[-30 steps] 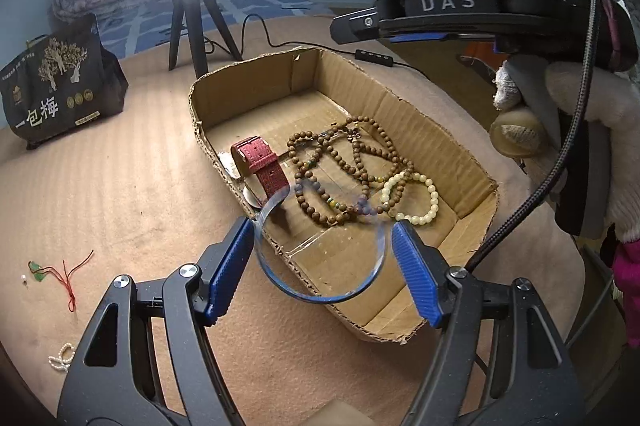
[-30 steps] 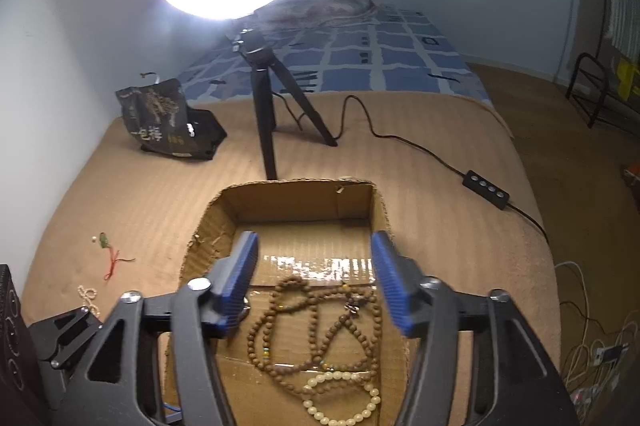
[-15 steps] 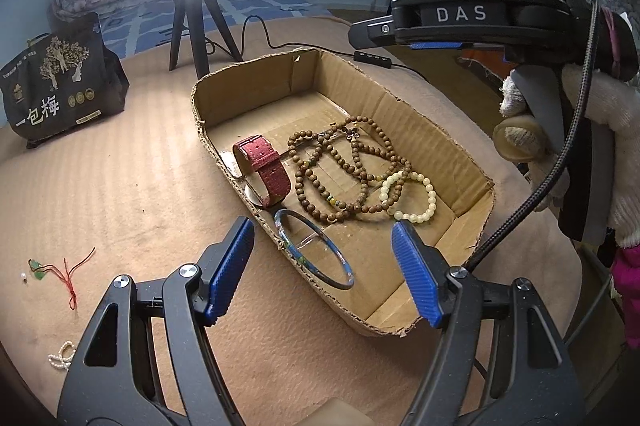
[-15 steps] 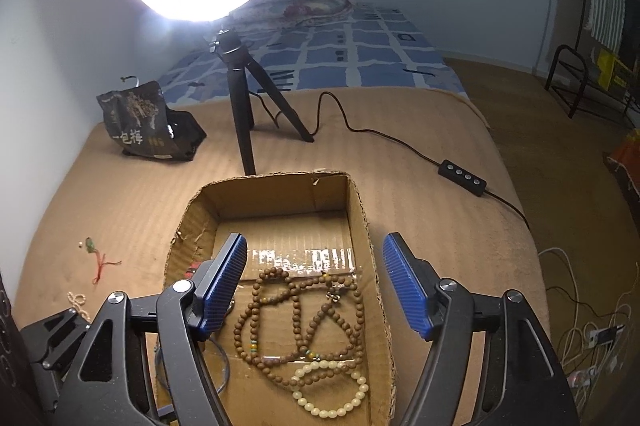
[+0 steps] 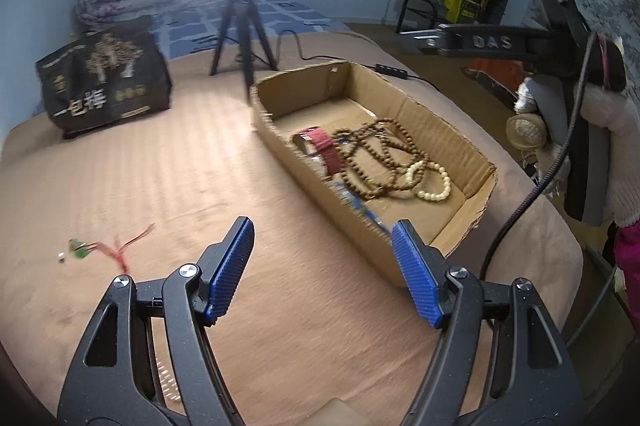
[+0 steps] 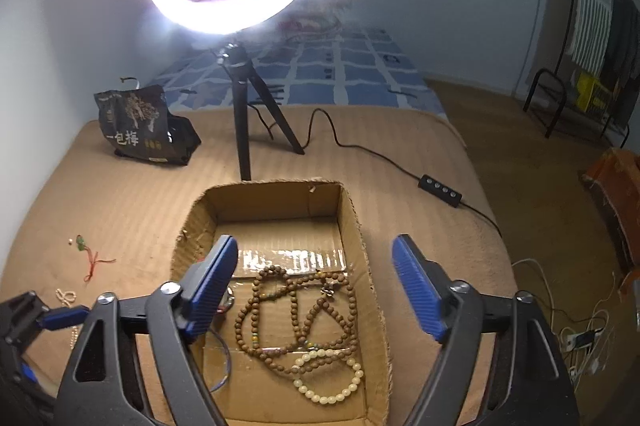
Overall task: Organize jewelry
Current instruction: 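Move both open grippers back toward the pearl necklace on the bed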
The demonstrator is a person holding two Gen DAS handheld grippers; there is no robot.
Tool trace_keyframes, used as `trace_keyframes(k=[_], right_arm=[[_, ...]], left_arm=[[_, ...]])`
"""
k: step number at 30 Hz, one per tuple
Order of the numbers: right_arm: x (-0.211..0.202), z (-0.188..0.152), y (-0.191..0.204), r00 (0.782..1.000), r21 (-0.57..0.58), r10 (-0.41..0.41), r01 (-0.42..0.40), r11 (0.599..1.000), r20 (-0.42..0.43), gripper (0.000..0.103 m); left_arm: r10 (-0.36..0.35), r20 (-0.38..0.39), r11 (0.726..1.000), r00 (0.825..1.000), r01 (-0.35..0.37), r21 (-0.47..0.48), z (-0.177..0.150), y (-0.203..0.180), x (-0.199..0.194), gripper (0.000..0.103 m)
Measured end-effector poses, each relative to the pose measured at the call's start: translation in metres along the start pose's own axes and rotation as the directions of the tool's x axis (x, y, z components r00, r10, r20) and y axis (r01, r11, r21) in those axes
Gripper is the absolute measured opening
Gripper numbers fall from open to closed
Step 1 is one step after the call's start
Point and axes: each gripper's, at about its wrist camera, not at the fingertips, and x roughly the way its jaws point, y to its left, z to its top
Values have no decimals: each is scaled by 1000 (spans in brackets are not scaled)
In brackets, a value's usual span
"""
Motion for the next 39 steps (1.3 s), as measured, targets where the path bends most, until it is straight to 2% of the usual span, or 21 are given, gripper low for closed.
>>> trace_keyframes(k=[8,12,18,26,33,39], right_arm=[[-18,-4,33,999,-51,28,-26,998,40,80],[-28,-8,55,992,-61,98,-94,994,76,80],[-31,-18,107,979,-143,194,-183,973,63,80],[-13,-48,168,957,-222,288,-288,931,-34,80],[14,-83,216,923,-276,349,-382,882,-162,80],[21,-99,239,898,-298,380,-434,850,-222,80]], left_arm=[[68,46,995,997,-64,-74,-28,52,-43,74],[143,66,983,988,-134,-124,-51,90,-66,74],[221,49,960,974,-209,-185,-88,136,-89,74],[253,25,938,967,-239,-251,-120,179,-103,74],[259,22,932,966,-244,-269,-124,201,-98,74],[229,16,935,973,-216,-282,-123,210,-88,74]])
